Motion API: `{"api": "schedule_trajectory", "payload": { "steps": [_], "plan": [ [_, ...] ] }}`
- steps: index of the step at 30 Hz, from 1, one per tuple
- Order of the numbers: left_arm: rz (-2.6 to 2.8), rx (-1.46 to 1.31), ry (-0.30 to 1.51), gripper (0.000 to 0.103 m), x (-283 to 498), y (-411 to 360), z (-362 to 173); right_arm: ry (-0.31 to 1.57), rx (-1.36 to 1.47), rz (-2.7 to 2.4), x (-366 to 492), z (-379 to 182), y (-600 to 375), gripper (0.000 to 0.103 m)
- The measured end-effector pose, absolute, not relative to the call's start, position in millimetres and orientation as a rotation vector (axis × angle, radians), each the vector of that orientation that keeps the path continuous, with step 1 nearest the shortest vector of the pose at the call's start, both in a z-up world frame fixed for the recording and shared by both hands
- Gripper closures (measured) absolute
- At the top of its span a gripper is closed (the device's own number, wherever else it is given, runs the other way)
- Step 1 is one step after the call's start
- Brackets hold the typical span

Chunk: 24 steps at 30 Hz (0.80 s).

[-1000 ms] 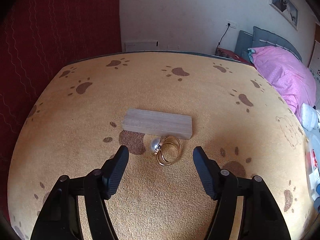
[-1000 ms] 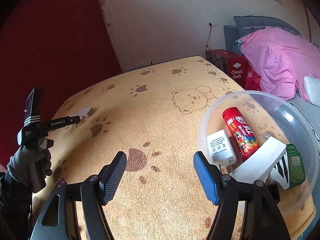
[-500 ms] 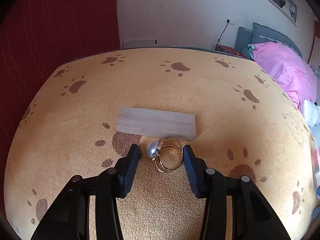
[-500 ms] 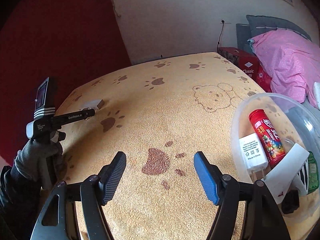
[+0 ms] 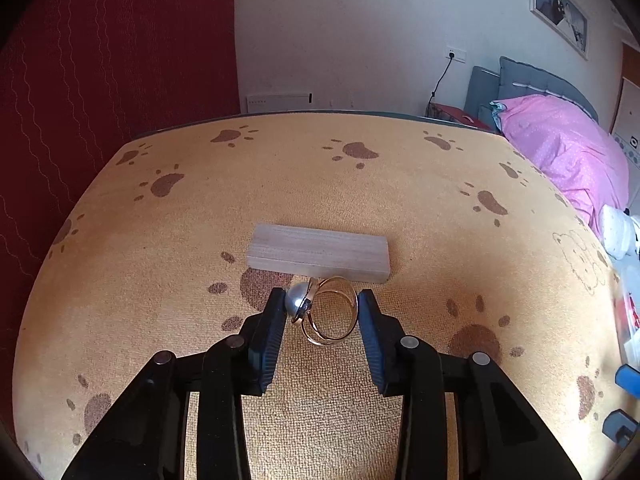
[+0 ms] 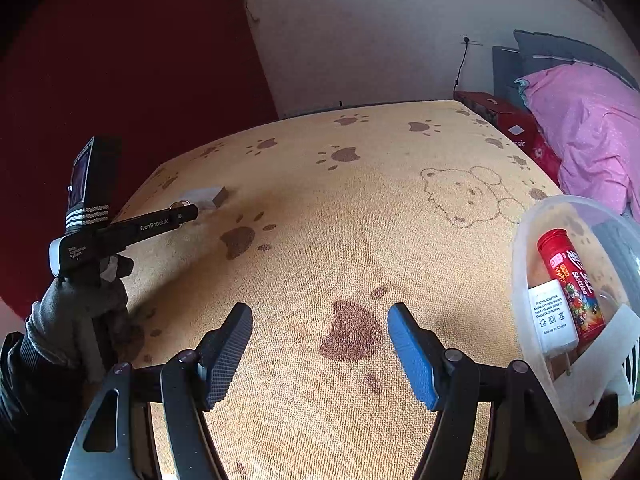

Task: Organize rigid objects
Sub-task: 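Grasp the light wooden block with the right gripper while the left holds the ring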

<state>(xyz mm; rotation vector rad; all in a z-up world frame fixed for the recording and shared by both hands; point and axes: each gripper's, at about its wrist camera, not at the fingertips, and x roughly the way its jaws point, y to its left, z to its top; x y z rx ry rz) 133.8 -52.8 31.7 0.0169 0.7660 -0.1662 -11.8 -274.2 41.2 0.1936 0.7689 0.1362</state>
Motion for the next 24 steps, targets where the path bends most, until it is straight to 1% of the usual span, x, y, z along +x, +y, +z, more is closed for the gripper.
{"api": "schedule_trajectory", "payload": {
  "steps": [8,13,18,24],
  "plan": [
    [-0.125,-0.018,0.746,0.066,117.6,-22.8,39.7,0.793,0.168,0.209,9.1,45.9,-248.5,0.029],
    [-0.081,-0.031,0.733,0.066,107.6,-3.2,38.3,0.835,0.142,0.272,34.1,46.9,-221.3,0.023],
    [-0.039,-0.058,0.729,0.065,101.9,15.9,33.9,0.870,0.098,0.328,58.7,45.3,-189.2,0.023],
    [0.003,-0.083,0.703,0.066,97.2,30.3,33.8,0.925,0.120,0.360,95.2,37.9,-162.5,0.023]
  ]
}}
